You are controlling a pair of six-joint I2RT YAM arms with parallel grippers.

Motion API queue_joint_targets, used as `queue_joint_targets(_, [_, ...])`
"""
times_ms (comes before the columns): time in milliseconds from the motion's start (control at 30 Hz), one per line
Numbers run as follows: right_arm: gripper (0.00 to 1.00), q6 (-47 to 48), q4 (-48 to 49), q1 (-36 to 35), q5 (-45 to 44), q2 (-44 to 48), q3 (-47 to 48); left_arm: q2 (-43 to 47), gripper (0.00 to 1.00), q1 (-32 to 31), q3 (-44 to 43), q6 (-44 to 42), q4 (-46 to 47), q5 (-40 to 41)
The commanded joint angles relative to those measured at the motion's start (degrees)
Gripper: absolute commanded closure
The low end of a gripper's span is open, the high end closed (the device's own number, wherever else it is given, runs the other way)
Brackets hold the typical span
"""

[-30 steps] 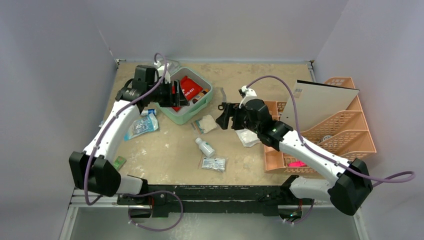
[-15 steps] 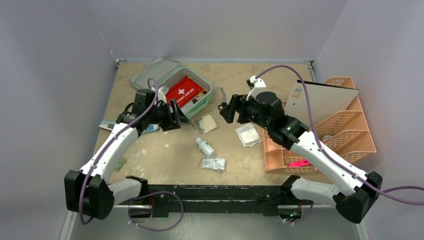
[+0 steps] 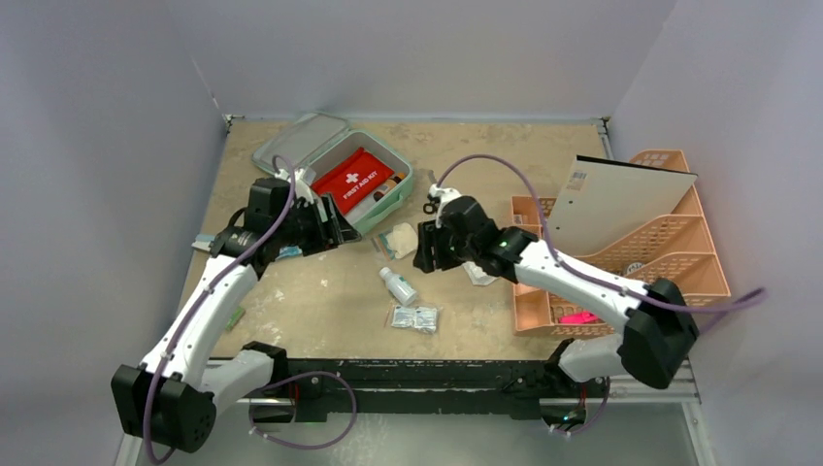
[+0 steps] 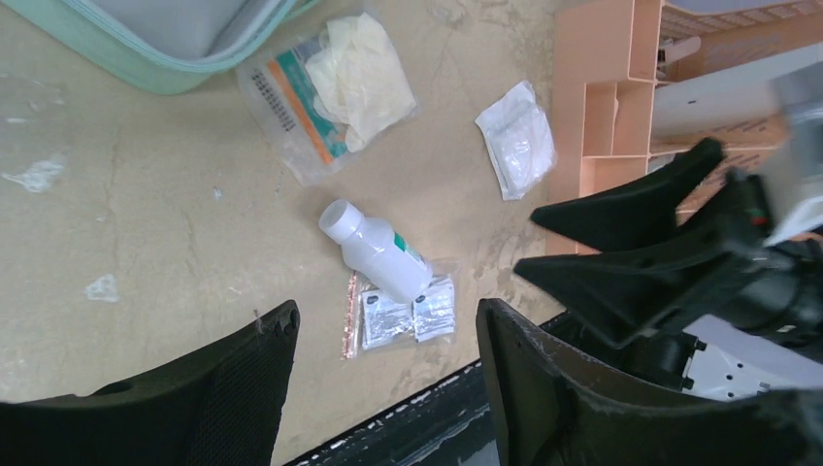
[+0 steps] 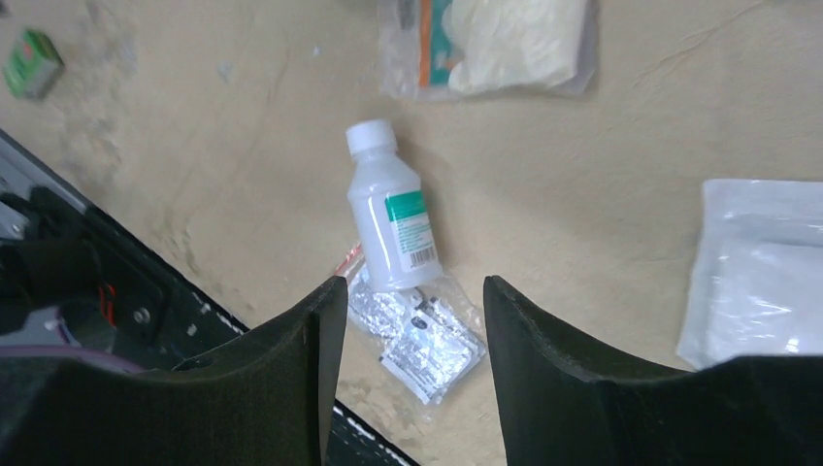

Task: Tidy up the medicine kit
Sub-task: Pick up the pill bottle at the center of the board.

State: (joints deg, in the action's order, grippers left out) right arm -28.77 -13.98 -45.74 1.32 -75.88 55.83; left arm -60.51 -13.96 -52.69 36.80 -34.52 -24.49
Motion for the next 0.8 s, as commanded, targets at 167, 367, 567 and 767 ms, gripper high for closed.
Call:
queue_joint_targets(167, [0.42, 5.65, 0.31, -6.70, 1.18, -12.70, 5.36, 5.55, 0.34, -0.11, -1.87, -3.29, -1.39, 6.56])
queue_joint_targets(367, [0.42, 7.12, 2.78, -6.82, 2.40, -18.38, 6.25, 5.93, 0.34, -0.11, -1.63, -3.46, -1.42, 6.10])
queue_joint_targets(567, [0.43, 7.58, 2.90, -7.04, 5.26, -23.35, 7.65, 6.15, 0.34, -0.11, -1.03, -3.81, -1.68, 5.51])
queue_joint_targets(767, [0.59, 7.59, 3.41, -7.08, 5.12, -23.52, 8.19, 6.67, 0.34, -0.08, -1.00, -3.49, -1.60, 5.19])
